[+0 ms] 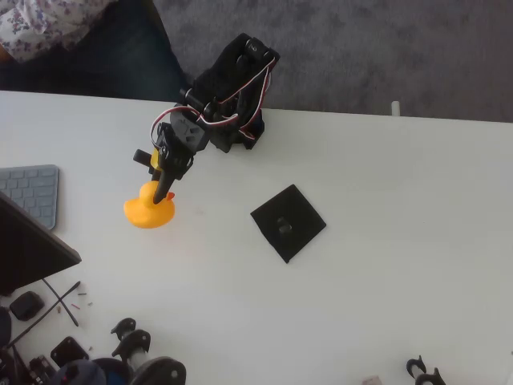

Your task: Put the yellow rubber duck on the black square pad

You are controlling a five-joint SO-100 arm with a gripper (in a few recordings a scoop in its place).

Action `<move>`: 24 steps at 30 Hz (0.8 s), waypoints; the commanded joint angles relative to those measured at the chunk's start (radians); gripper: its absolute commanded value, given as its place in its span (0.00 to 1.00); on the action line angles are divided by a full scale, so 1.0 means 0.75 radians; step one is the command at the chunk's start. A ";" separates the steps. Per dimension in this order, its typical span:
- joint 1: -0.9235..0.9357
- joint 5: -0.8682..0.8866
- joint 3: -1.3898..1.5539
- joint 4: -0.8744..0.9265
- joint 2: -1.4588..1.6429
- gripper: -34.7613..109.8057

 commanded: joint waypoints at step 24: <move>-0.642 0.172 -0.409 0.006 -0.037 0.33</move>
